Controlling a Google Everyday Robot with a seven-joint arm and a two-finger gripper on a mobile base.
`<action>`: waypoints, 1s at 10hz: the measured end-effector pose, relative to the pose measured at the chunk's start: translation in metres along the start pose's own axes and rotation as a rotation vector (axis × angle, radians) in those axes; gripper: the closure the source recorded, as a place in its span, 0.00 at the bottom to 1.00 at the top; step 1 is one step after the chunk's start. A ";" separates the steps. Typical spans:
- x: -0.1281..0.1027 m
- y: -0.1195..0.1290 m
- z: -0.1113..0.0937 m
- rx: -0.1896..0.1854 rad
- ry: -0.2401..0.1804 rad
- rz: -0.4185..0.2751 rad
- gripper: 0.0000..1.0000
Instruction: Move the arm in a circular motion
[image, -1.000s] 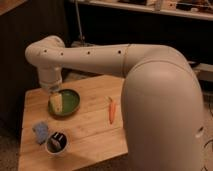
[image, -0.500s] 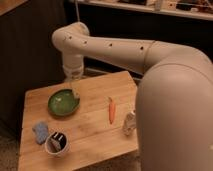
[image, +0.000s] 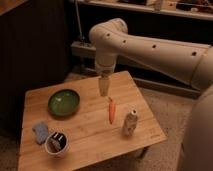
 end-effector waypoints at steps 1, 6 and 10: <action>0.019 0.005 -0.005 0.009 0.006 0.033 0.20; 0.126 0.078 -0.036 0.074 0.055 0.225 0.20; 0.138 0.155 -0.048 0.069 0.056 0.192 0.20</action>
